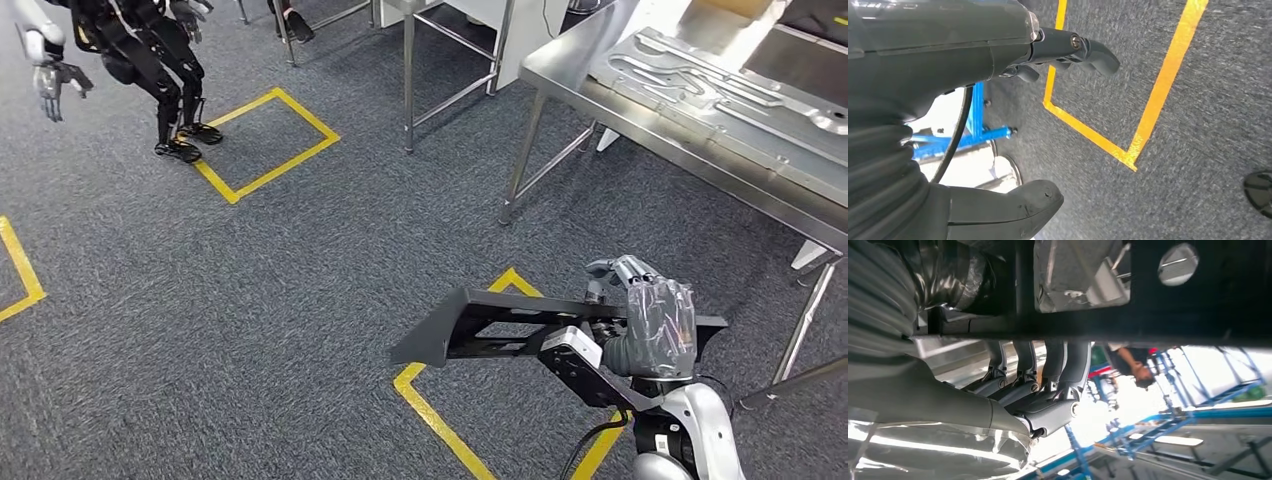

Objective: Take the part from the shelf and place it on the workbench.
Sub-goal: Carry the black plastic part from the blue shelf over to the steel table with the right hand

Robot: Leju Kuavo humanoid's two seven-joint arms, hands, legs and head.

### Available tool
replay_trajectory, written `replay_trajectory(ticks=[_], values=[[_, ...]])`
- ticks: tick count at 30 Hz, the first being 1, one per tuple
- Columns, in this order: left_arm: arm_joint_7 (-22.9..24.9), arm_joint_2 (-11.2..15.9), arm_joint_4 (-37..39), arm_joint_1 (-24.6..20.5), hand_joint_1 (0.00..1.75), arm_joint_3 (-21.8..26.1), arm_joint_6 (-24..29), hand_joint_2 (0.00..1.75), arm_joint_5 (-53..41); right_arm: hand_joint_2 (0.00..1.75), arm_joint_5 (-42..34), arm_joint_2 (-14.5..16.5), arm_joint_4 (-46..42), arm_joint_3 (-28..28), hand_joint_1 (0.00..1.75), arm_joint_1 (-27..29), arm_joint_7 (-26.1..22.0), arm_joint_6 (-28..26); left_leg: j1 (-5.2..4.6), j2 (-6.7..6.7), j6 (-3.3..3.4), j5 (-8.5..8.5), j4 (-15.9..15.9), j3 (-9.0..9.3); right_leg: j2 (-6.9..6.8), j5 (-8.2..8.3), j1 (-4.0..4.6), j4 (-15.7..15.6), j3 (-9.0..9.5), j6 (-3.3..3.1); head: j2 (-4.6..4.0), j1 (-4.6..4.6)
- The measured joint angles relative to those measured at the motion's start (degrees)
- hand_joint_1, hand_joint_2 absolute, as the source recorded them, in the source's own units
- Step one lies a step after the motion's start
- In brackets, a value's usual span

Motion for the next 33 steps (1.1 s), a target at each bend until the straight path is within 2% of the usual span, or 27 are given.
replay_trajectory(ticks=[1,3,4,5,6,7,8,9,10,11,12,14,16,17,18,20,21,22,23,24,25,27,28,29,31,32,33], values=[[0.1,0.0,0.0,-0.1,0.0,0.0,0.0,1.75,0.0,1.75,0.0,0.0,-0.1,-0.1,1.75,0.3,0.0,0.0,0.03,-0.46,-0.34,-0.34,0.2,0.14,0.64,0.18,-0.19,-0.3,0.17,-0.29,-0.01,0.0],[0.2,0.0,0.0,-0.2,0.0,-0.1,-0.1,1.75,0.0,1.75,0.0,0.0,-0.3,-0.2,1.75,0.6,-0.1,-0.1,0.2,-3.23,-0.82,-2.61,3.4,-0.91,1.84,0.6,-0.66,-1.0,0.61,-0.87,0.0,-0.01],[0.2,0.0,0.1,-0.1,0.0,-0.1,-0.1,1.75,0.0,1.75,0.0,0.0,-0.4,-0.2,1.75,0.7,-0.1,-0.1,0.34,-4.94,-0.93,-4.46,6.8,-2.38,2.43,0.65,-0.68,-1.1,0.66,-1.01,0.0,-0.01],[0.3,0.0,0.1,0.0,0.0,-0.1,-0.1,1.75,0.0,1.75,0.0,0.0,-0.4,-0.2,1.75,0.7,-0.1,-0.1,0.42,-5.92,-0.99,-6.34,10.8,-4.29,3.12,0.65,-0.68,-1.1,0.66,-1.12,0.0,-0.01],[0.4,0.0,0.1,0.1,0.0,-0.1,-0.1,1.75,0.0,1.75,0.0,0.0,-0.4,-0.2,1.75,0.8,-0.1,-0.1,0.46,-6.37,-1.05,-7.58,14.3,-6.11,3.87,0.62,-0.64,-1.0,0.65,-1.19,0.0,-0.01],[0.4,0.0,0.1,0.2,0.0,-0.1,-0.1,1.75,0.0,1.75,0.0,0.0,-0.4,-0.2,1.75,1.0,-0.1,-0.1,0.46,-6.55,-1.08,-7.73,16.2,-7.29,4.66,0.58,-0.61,-0.9,0.66,-1.22,0.0,-0.02],[0.4,0.0,0.1,0.3,0.0,-0.1,-0.1,1.75,0.0,1.75,0.0,0.0,-0.4,-0.2,1.75,1.0,-0.1,-0.1,0.46,-6.62,-1.05,-6.65,16.0,-7.48,5.47,0.52,-0.59,-0.8,0.7,-1.21,-0.01,-0.02],[0.5,0.0,0.1,0.3,0.0,-0.1,-0.1,1.75,0.0,1.75,0.0,0.0,-0.4,-0.2,1.75,1.1,-0.1,-0.1,0.47,-6.81,-0.96,-4.54,13.4,-6.59,6.3,0.42,-0.59,-0.6,0.75,-1.16,-0.01,-0.02],[0.5,0.1,0.1,0.3,0.0,-0.1,-0.1,1.75,0.0,1.75,0.0,0.0,-0.4,-0.2,1.75,1.1,-0.1,-0.1,0.48,-7.45,-0.8,-2.05,9.3,-4.99,7.1,0.27,-0.61,-0.4,0.79,-1.05,-0.01,-0.02],[0.5,0.1,0.1,0.2,0.0,-0.1,-0.1,1.75,0.0,1.75,0.0,0.0,-0.4,-0.2,1.75,1.1,-0.1,-0.1,0.6,-8.71,-0.59,-0.48,5.6,-3.41,7.8,0.15,-0.68,-0.2,0.71,-0.89,-0.01,-0.01],[0.4,0.1,0.1,0.1,0.0,-0.2,-0.1,1.75,0.0,1.75,0.0,0.0,-0.4,-0.2,1.75,1.1,-0.1,-0.1,0.66,-9.86,-0.42,0.56,2.7,-2.18,8.52,0.01,-0.67,0.1,0.51,-0.66,-0.01,-0.01],[0.4,0.2,0.1,0.1,0.0,-0.2,-0.1,1.75,0.0,1.75,0.0,0.1,-0.5,-0.2,1.75,1.2,-0.1,-0.1,0.54,-10.96,-0.06,0.58,1.0,-1.42,9.76,0.03,-0.95,0.4,-0.05,0.05,-0.01,-0.01],[0.5,0.2,0.1,0.2,0.0,-0.4,-0.1,1.75,0.0,1.75,0.0,0.1,-0.6,-0.3,1.75,1.4,-0.1,-0.1,0.38,-9.68,0.58,1.01,0.5,-1.27,10.6,0.16,-1.2,0.4,-0.37,0.81,-0.01,-0.01],[0.5,0.2,0.1,0.1,0.0,-0.4,-0.1,1.75,0.0,1.75,0.0,0.1,-0.6,-0.4,1.75,1.5,-0.1,-0.1,0.46,-9.01,0.98,1.22,0.1,-1.12,9.75,-0.15,-1.1,0.8,-0.6,1.12,0.0,0.0],[0.5,0.2,0.1,0.1,0.0,-0.5,-0.1,1.75,0.0,1.75,0.0,0.0,-0.7,-0.5,1.75,1.5,-0.1,-0.1,0.58,-8.3,1.33,1.42,-0.2,-1.0,8.28,-1.03,-1.02,2.2,-1.27,1.38,0.0,0.01],[0.5,0.2,0.2,0.1,0.0,-0.5,-0.1,1.75,0.0,1.75,0.0,0.0,-0.7,-0.6,1.75,1.4,-0.1,-0.1,0.59,-6.96,1.75,1.51,-0.6,-0.88,4.7,-4.21,-0.96,8.0,-4.18,1.87,0.01,0.01],[0.5,0.2,0.2,0.2,0.0,-0.5,-0.1,1.75,0.0,1.75,0.0,0.0,-0.7,-0.6,1.75,1.4,-0.1,-0.1,0.55,-6.2,1.83,1.45,-0.6,-0.9,3.85,-5.79,-1.1,11.7,-6.1,2.08,0.0,0.01],[0.5,0.2,0.2,0.3,0.0,-0.5,-0.1,1.75,0.0,1.75,0.0,0.0,-0.7,-0.6,1.75,1.5,-0.1,-0.1,0.5,-5.44,1.87,1.37,-0.6,-0.9,3.42,-6.61,-1.23,14.4,-7.56,2.24,0.0,0.01],[0.6,0.2,0.2,0.3,0.0,-0.5,-0.1,1.75,0.0,1.75,0.0,0.0,-0.7,-0.6,1.75,1.6,-0.1,-0.1,0.48,-4.67,1.85,1.27,-0.6,-0.87,3.16,-6.43,-1.34,15.5,-8.18,2.34,0.0,0.01],[0.6,0.2,0.2,0.3,0.0,-0.6,-0.1,1.75,0.0,1.75,0.0,0.0,-0.7,-0.6,1.75,1.6,-0.1,-0.1,0.48,-3.95,1.77,1.17,-0.6,-0.78,2.92,-5.17,-1.39,14.3,-7.61,2.36,-0.01,0.01],[0.6,0.2,0.2,0.3,0.0,-0.6,-0.1,1.75,0.0,1.75,0.0,0.0,-0.7,-0.6,1.75,1.6,-0.1,-0.1,0.48,-3.3,1.66,1.04,-0.6,-0.61,2.4,-3.21,-1.39,11.1,-5.93,2.29,-0.01,0.01],[0.6,0.2,0.2,0.1,0.0,-0.6,0.0,1.75,0.0,1.75,-0.3,0.0,-0.7,-0.9,1.75,1.6,-0.1,-0.1,0.32,-2.16,1.22,0.68,-0.5,-0.11,-0.32,-0.13,-0.97,3.2,-1.76,1.8,0.0,0.01],[0.6,0.1,0.3,0.1,0.0,-0.7,0.0,1.75,0.0,1.75,-0.8,-0.2,-0.8,-1.3,1.75,1.7,0.0,-0.1,0.2,-1.66,0.93,0.49,-0.5,0.11,-1.32,0.52,-0.66,0.8,-0.5,1.45,0.01,0.01],[0.6,0.0,0.3,0.1,0.0,-0.8,0.1,1.75,0.0,1.75,-1.4,-0.5,-1.0,-1.9,1.75,1.8,0.0,0.0,0.09,-1.14,0.64,0.32,-0.5,0.29,-1.86,0.56,-0.38,-0.2,-0.04,1.13,0.01,0.01],[0.6,-0.1,0.3,0.1,0.0,-1.0,0.2,1.75,0.0,1.75,-3.1,-1.5,-1.5,-3.4,1.75,2.4,-0.4,0.0,0.01,-0.15,0.04,0.06,-0.6,0.66,-0.59,0.62,-0.3,-0.4,-0.11,0.53,-0.01,0.0],[0.6,-0.1,0.3,0.0,0.0,-1.0,0.3,1.75,0.0,1.75,-3.9,-1.9,-1.8,-4.1,1.75,2.9,-0.8,0.1,0.08,-0.51,-0.27,-0.27,-0.4,0.8,0.04,0.73,-0.45,-0.6,0.01,0.23,-0.01,0.0],[0.6,-0.2,0.3,-0.1,0.0,-1.0,0.3,1.75,0.0,1.75,-4.6,-2.3,-2.1,-4.9,1.75,3.2,-1.3,0.4,0.17,-1.54,-0.53,-1.05,0.5,0.6,0.7,0.88,-0.62,-0.9,0.19,-0.1,0.0,-0.01]])
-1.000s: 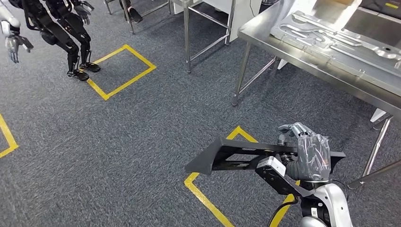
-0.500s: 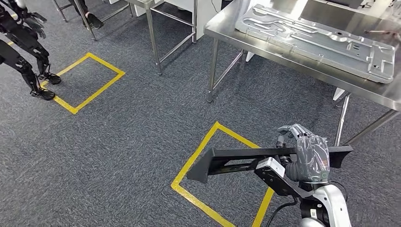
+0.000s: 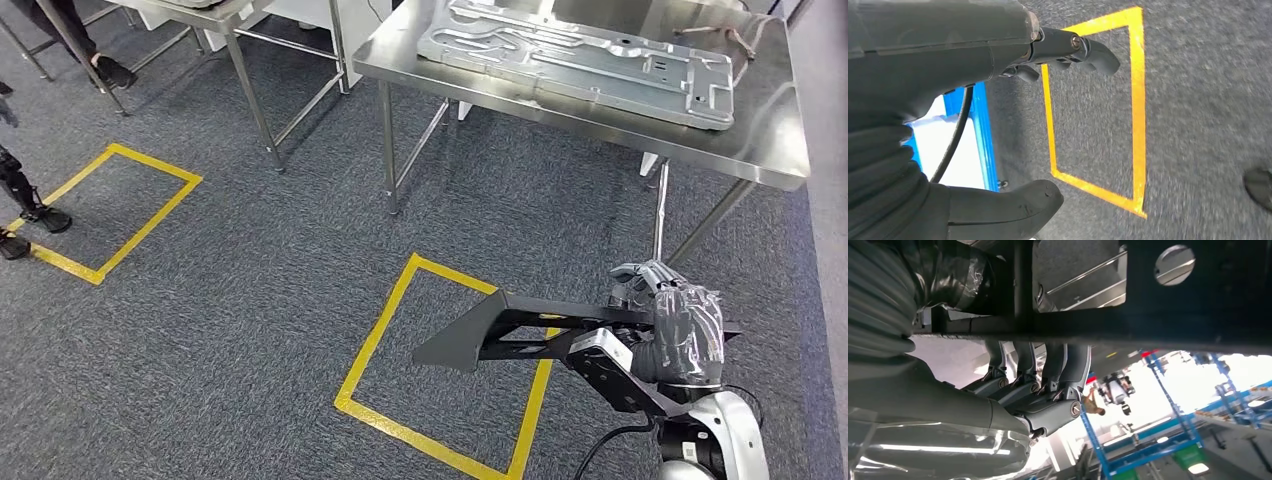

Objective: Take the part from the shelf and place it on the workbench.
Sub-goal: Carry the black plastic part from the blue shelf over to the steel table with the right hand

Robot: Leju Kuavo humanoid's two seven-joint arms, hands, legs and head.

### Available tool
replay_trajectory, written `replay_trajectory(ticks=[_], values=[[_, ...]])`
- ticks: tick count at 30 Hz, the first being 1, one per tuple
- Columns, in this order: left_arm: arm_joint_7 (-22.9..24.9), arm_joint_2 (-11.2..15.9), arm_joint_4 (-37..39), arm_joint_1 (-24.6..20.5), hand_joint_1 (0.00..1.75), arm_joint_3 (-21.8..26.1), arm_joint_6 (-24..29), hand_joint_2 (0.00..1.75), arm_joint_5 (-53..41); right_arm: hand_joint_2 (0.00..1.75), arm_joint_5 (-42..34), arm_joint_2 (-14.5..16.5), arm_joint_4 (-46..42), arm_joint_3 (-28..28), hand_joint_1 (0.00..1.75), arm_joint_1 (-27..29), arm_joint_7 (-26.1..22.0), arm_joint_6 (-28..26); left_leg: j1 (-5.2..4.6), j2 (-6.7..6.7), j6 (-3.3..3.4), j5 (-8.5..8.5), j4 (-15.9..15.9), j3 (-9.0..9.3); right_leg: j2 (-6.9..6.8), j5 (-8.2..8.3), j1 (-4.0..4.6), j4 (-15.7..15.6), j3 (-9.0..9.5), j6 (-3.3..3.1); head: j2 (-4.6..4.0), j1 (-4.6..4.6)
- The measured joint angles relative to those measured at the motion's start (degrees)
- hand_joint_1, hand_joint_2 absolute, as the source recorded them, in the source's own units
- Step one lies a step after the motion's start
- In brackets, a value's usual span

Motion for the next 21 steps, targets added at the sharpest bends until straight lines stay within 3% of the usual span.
replay_trajectory(ticks=[2,4,5,6,8,10,12,13,14,16,18,20,21], values=[[0.2,-0.2,0.0,0.0,0.0,0.0,0.1,1.75,0.0,1.75,-0.8,-0.5,-0.4,-1.5,1.75,0.1,-0.7,0.7,0.29,-3.09,-0.26,-3.11,5.2,-2.2,1.28,0.22,-0.21,-0.3,0.23,-0.59,0.0,-0.01],[0.7,-0.2,0.0,0.2,0.0,0.0,0.1,1.75,0.0,1.75,-1.3,-0.9,-0.4,-2.9,1.75,-0.2,-1.0,1.5,0.39,-4.59,-0.37,-6.28,12.7,-5.93,2.76,0.22,-0.12,-0.2,0.19,-0.9,0.0,-0.01],[0.8,-0.3,0.0,0.2,0.0,0.0,0.1,1.75,0.0,1.75,-1.7,-1.3,-0.4,-3.5,1.75,-0.4,-1.1,1.8,0.39,-4.84,-0.4,-6.68,15.0,-7.28,3.57,0.19,-0.07,0.0,0.18,-0.92,0.01,-0.01],[0.9,-0.3,0.0,0.2,0.0,0.0,0.0,1.75,0.0,1.75,-2.2,-1.7,-0.4,-4.1,1.75,-0.6,-1.2,2.2,0.39,-4.96,-0.39,-5.87,15.3,-7.73,4.39,0.13,-0.04,0.1,0.17,-0.9,0.0,-0.01],[1.0,-0.4,0.0,0.1,0.0,0.0,0.0,1.75,0.1,1.75,-3.9,-3.0,-0.4,-5.8,1.75,-1.2,-1.3,3.1,0.4,-5.74,-0.11,-1.55,9.6,-5.74,6.02,-0.07,-0.06,0.5,0.18,-0.67,0.01,-0.01],[1.1,-0.5,0.0,0.0,0.0,0.0,-0.1,1.75,0.1,1.75,-5.4,-4.5,-0.5,-7.8,1.75,-2.0,-1.6,3.8,0.5,-7.99,0.27,1.38,2.8,-3.01,7.42,-0.33,-0.06,1.1,-0.05,-0.18,0.01,0.0],[1.1,-0.6,0.0,-0.1,0.0,0.0,-0.1,1.75,0.1,1.75,-6.1,-5.6,-0.5,-9.4,1.75,-2.7,-1.8,4.4,0.39,-8.92,0.67,1.56,0.7,-2.07,8.55,-0.36,-0.2,1.4,-0.46,0.53,0.0,0.01],[1.1,-0.7,0.0,-0.2,0.0,0.0,-0.1,1.75,0.0,1.75,-6.2,-6.1,-0.5,-9.9,1.75,-2.9,-1.9,4.7,0.27,-8.28,0.98,1.74,0.5,-1.97,9.14,-0.24,-0.32,1.3,-0.64,0.95,0.0,0.0],[1.1,-0.8,0.0,-0.2,0.0,0.0,-0.1,1.75,0.0,1.75,-6.3,-6.6,-0.5,-10.4,1.75,-3.2,-2.0,5.0,0.23,-7.68,1.43,1.96,0.2,-1.82,9.17,-0.19,-0.45,1.3,-0.76,1.31,-0.01,0.0],[1.2,-0.9,0.0,-0.4,0.0,-0.2,-0.2,1.75,0.0,1.75,-6.4,-7.7,-0.5,-11.5,1.75,-4.0,-2.2,5.4,0.35,-6.35,2.31,2.48,-0.6,-1.58,6.79,-1.28,-0.49,2.9,-1.7,1.89,-0.01,0.01],[1.3,-1.0,0.1,-0.3,0.0,-0.3,-0.2,1.75,0.0,1.75,-6.4,-8.3,-0.5,-12.4,1.75,-5.2,-2.2,5.6,0.38,-5.0,2.73,2.69,-1.0,-1.5,3.58,-4.49,-0.57,8.7,-4.57,2.39,-0.01,0.01],[1.8,-1.0,0.2,-0.2,0.0,-0.4,-0.2,1.75,0.0,1.75,-5.6,-8.7,-0.4,-13.0,1.75,-5.6,-1.9,5.6,0.35,-3.97,2.73,2.59,-1.0,-1.58,2.67,-7.05,-0.86,15.2,-7.92,2.89,0.0,0.01],[2.1,-1.0,0.3,-0.2,0.0,-0.4,-0.2,1.75,0.0,1.75,-4.5,-8.8,-0.3,-13.3,1.75,-5.7,-1.6,5.4,0.35,-3.57,2.66,2.51,-1.0,-1.57,2.51,-6.9,-1.03,16.2,-8.51,3.08,0.01,0.01]])
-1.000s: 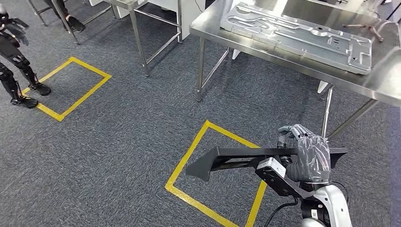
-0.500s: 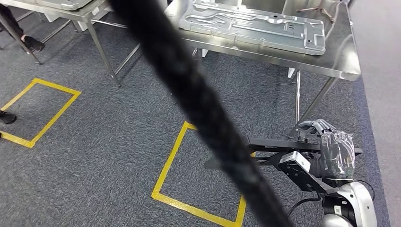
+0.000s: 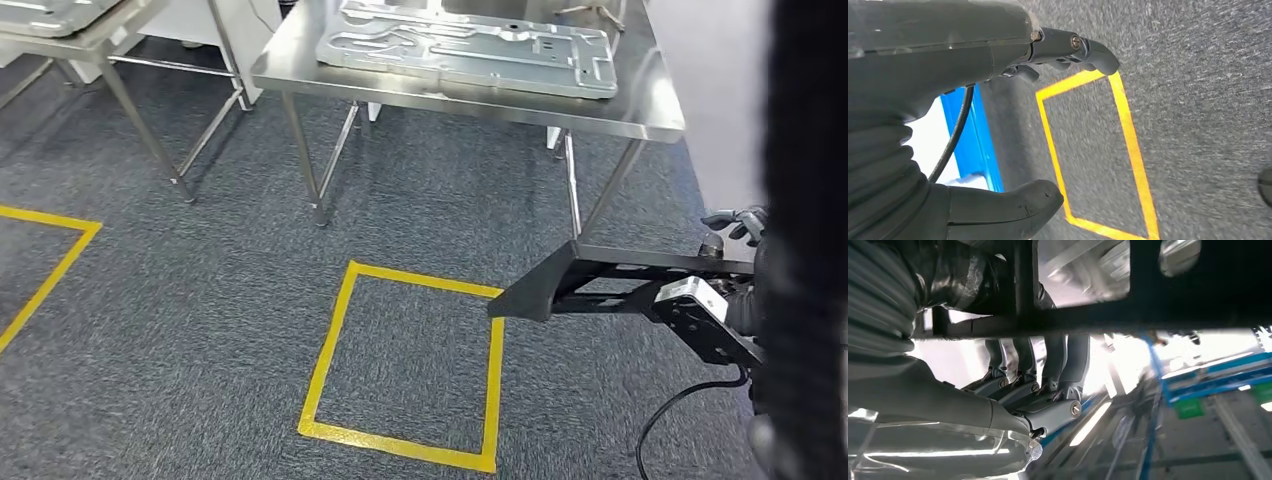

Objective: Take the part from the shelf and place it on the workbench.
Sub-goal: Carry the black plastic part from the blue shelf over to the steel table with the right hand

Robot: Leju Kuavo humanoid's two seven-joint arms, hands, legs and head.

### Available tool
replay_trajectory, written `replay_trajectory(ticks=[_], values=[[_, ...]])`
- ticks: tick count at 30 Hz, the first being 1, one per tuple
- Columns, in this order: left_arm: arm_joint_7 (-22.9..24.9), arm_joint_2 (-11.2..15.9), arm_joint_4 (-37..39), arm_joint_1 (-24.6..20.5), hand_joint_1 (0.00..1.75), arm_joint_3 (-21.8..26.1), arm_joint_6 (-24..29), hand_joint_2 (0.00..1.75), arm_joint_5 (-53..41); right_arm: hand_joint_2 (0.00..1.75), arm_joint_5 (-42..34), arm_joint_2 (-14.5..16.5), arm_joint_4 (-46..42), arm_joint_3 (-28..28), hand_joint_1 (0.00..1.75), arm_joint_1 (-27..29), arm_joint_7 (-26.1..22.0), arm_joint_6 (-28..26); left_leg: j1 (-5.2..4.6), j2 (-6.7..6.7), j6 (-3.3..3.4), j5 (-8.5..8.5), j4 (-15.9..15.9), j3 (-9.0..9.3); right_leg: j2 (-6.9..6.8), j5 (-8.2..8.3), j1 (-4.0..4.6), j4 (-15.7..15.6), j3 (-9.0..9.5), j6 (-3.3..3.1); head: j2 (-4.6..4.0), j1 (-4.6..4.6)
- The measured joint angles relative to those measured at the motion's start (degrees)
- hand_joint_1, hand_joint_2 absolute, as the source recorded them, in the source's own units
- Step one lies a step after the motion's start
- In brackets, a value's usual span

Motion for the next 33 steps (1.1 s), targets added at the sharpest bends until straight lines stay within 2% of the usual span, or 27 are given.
replay_trajectory(ticks=[1,3,4,5,6,8,9,12,13,17,19,21,25,26,28,33], values=[[0.2,0.0,0.0,0.0,0.0,0.0,0.0,1.75,0.0,1.75,1.3,-0.1,0.1,-0.3,1.75,-0.1,0.3,-0.4,0.01,0.31,-0.12,-0.1,0.0,0.04,-0.15,1.17,-0.18,-1.0,0.49,0.14,0.0,0.0],[0.5,-0.1,0.2,-0.2,0.0,-0.3,0.2,1.75,0.0,1.75,3.6,-0.6,0.3,-1.1,1.75,-0.5,0.8,-1.0,0.02,0.9,-0.49,-0.35,0.1,0.28,-0.71,4.98,-0.42,-8.3,4.26,0.18,-0.01,0.0],[0.6,-0.1,0.2,-0.3,0.0,-0.4,0.3,1.75,0.0,1.75,4.2,-1.0,0.5,-1.4,1.75,-1.0,1.2,-0.9,-0.08,1.09,-0.76,-0.49,0.2,0.35,-1.07,6.23,-0.32,-11.8,6.12,0.06,-0.02,0.0],[0.7,-0.1,0.3,-0.3,0.0,-0.5,0.4,1.75,0.0,1.75,4.6,-1.4,0.7,-1.6,1.75,-1.7,1.6,-0.6,-0.18,1.23,-1.06,-0.61,0.3,0.39,-1.26,6.89,-0.19,-14.2,7.35,-0.21,-0.01,-0.01],[0.8,-0.1,0.4,-0.4,0.0,-0.6,0.5,1.75,0.0,1.75,4.7,-1.9,0.9,-1.7,1.75,-2.5,2.1,0.0,-0.28,1.36,-1.37,-0.69,0.3,0.41,-1.32,6.9,-0.01,-15.3,7.83,-0.51,-0.01,-0.01],[1.0,-0.1,0.4,-0.5,0.0,-0.7,0.6,1.75,0.0,1.75,4.9,-2.9,1.4,-1.8,1.75,-4.1,2.8,1.2,-0.43,1.61,-2.03,-0.67,0.0,0.63,-0.93,6.86,0.23,-15.4,7.78,-1.17,0.01,-0.02],[1.1,-0.1,0.4,-0.6,0.0,-0.7,0.6,1.75,0.0,1.75,5.0,-3.3,1.7,-1.7,1.75,-4.8,3.1,1.6,-0.5,1.7,-1.96,-0.77,-0.2,0.8,-0.86,6.92,0.15,-15.6,7.92,-1.32,0.0,-0.01],[1.2,-0.1,0.5,-0.7,0.0,-0.8,0.7,1.75,0.0,1.75,5.4,-3.9,2.3,-1.5,1.75,-6.8,3.4,2.3,-0.61,1.73,0.09,-0.73,-0.6,1.16,-0.78,7.02,-0.02,-16.1,8.52,-1.57,-0.01,-0.02],[1.2,-0.1,0.5,-0.7,0.0,-0.8,0.7,1.75,0.0,1.75,5.5,-4.0,2.5,-1.4,1.75,-7.2,3.4,2.4,-0.57,1.73,0.57,-0.6,-0.7,1.23,-0.77,6.95,0.09,-16.1,8.59,-1.69,-0.01,-0.03],[1.3,-0.1,0.5,-0.7,0.0,-0.8,0.7,1.75,0.0,1.75,5.7,-4.1,3.2,-0.9,1.75,-7.9,3.4,2.5,-0.34,1.63,0.6,-0.46,-0.8,1.31,-0.98,6.7,0.44,-16.0,8.65,-2.22,-0.01,-0.04],[1.3,-0.1,0.5,-0.7,0.0,-0.8,0.7,1.75,0.0,1.75,5.7,-4.2,3.5,-0.7,1.75,-8.1,3.4,2.5,-0.21,1.6,0.41,-0.39,-0.9,1.31,-1.04,6.64,0.59,-15.9,8.64,-2.4,-0.01,-0.03],[1.3,-0.1,0.5,-0.7,0.0,-0.8,0.7,1.75,0.0,1.75,5.7,-4.2,3.7,-0.5,1.75,-8.2,3.4,2.5,-0.09,1.59,-0.09,-0.38,-0.9,1.32,-1.07,6.58,0.7,-15.9,8.63,-2.51,-0.02,-0.03],[1.3,-0.1,0.5,-0.7,0.0,-0.8,0.7,1.75,0.0,1.75,5.7,-4.2,4.1,-0.4,1.75,-8.4,3.4,2.5,0.19,1.57,-2.2,-0.47,-1.1,1.39,-1.09,6.5,0.86,-15.8,8.6,-2.62,-0.01,-0.03],[1.3,-0.1,0.5,-0.7,0.0,-0.8,0.7,1.75,0.0,1.75,5.7,-4.2,4.2,-0.4,1.75,-8.4,3.5,2.5,0.23,1.57,-2.54,-0.49,-1.1,1.39,-1.09,6.5,0.87,-15.7,8.6,-2.63,-0.01,-0.02],[1.4,-0.1,0.6,-0.7,0.0,-0.8,0.7,1.75,0.0,1.75,5.9,-4.2,4.3,-0.2,1.75,-8.7,3.5,2.5,0.25,1.57,-2.83,-0.53,-1.1,1.39,-1.09,6.5,0.87,-15.7,8.6,-2.63,0.0,-0.02],[1.8,-0.1,0.6,-0.7,0.0,-0.9,0.7,1.75,0.0,1.75,6.6,-4.2,4.7,0.6,1.75,-9.8,4.0,2.5,0.1,1.56,-2.88,-0.57,-1.0,1.36,-1.09,6.5,0.83,-15.7,8.63,-2.61,-0.01,-0.02]])
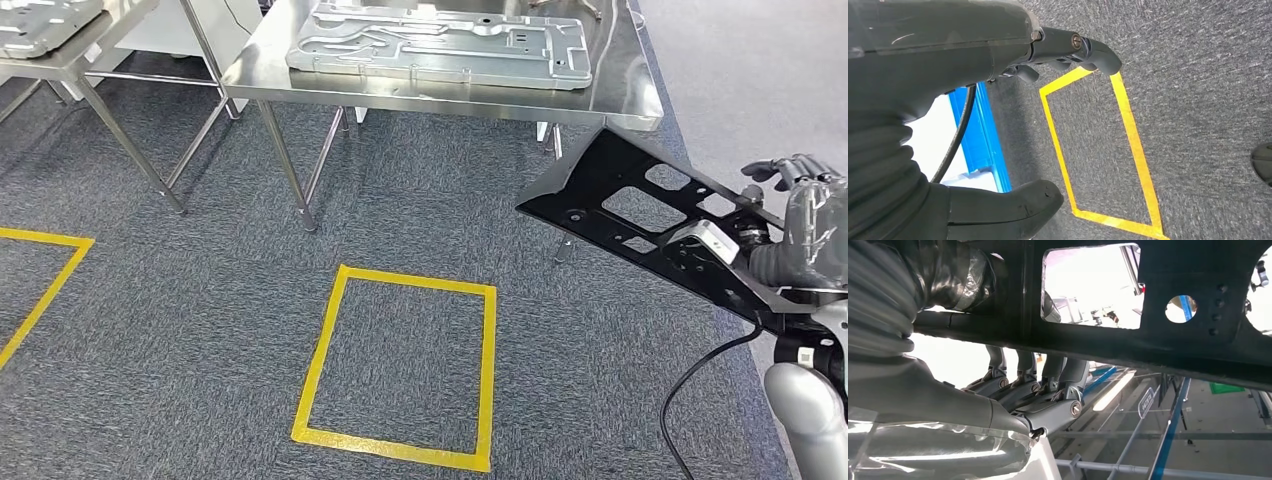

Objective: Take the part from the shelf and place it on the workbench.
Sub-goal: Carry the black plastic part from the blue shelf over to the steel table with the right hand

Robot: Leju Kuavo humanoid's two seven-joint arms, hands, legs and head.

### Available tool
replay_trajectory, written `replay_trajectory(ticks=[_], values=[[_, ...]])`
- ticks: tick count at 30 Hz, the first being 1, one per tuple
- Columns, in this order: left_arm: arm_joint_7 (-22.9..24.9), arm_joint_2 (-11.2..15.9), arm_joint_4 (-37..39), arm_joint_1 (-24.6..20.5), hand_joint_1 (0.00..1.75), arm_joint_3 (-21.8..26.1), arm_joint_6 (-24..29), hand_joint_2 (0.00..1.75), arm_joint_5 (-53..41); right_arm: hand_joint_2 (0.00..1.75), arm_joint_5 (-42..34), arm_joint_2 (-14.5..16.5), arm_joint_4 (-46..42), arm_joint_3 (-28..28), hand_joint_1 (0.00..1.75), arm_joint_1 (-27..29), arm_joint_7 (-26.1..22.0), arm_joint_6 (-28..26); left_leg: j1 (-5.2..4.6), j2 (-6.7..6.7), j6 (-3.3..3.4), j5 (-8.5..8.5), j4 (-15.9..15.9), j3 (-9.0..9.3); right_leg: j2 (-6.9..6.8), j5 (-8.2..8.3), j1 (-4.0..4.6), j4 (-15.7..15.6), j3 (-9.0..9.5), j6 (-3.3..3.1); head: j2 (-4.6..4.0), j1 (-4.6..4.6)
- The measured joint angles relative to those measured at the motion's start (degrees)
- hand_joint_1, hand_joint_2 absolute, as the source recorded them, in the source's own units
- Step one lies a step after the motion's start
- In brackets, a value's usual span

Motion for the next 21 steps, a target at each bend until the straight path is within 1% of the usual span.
replay_trajectory(ticks=[8,15,18,20,21], values=[[0.1,0.0,0.0,0.0,0.0,0.0,0.0,1.75,0.0,1.75,0.3,0.0,0.8,1.2,1.75,-1.2,0.1,0.1,-0.06,-0.02,0.02,-0.06,0.1,-0.03,-0.02,0.01,-0.22,0.0,0.02,0.02,0.0,0.0],[0.3,0.0,0.0,0.0,0.0,0.0,-0.1,1.75,0.0,1.75,1.5,0.0,1.3,1.9,1.75,-1.1,0.5,0.0,-0.19,-0.06,0.48,-0.36,0.5,-0.16,-0.08,0.07,-0.39,0.0,0.03,0.29,-0.01,-0.01],[0.3,0.0,0.0,0.1,0.0,0.0,-0.2,1.75,0.0,1.75,2.1,0.1,1.4,2.2,1.75,-1.1,0.7,-0.1,-0.23,-0.06,0.77,-0.52,0.8,-0.31,-0.11,0.12,-0.44,0.0,0.06,0.56,0.0,0.0],[0.4,0.0,0.0,0.1,0.0,0.0,-0.2,1.75,0.0,1.75,2.2,0.1,1.4,2.3,1.75,-1.2,0.8,-0.1,-0.23,-0.1,1.3,-0.54,0.5,-0.29,-0.12,0.68,-0.43,0.4,0.12,1.03,0.01,0.0],[0.4,0.0,0.0,0.1,0.0,0.0,-0.2,1.75,0.0,1.75,2.2,0.1,1.4,2.4,1.75,-1.2,0.9,0.0,-0.09,-0.12,1.62,-0.42,0.0,0.03,-0.09,0.86,-0.46,0.9,0.03,1.28,0.01,0.0]])
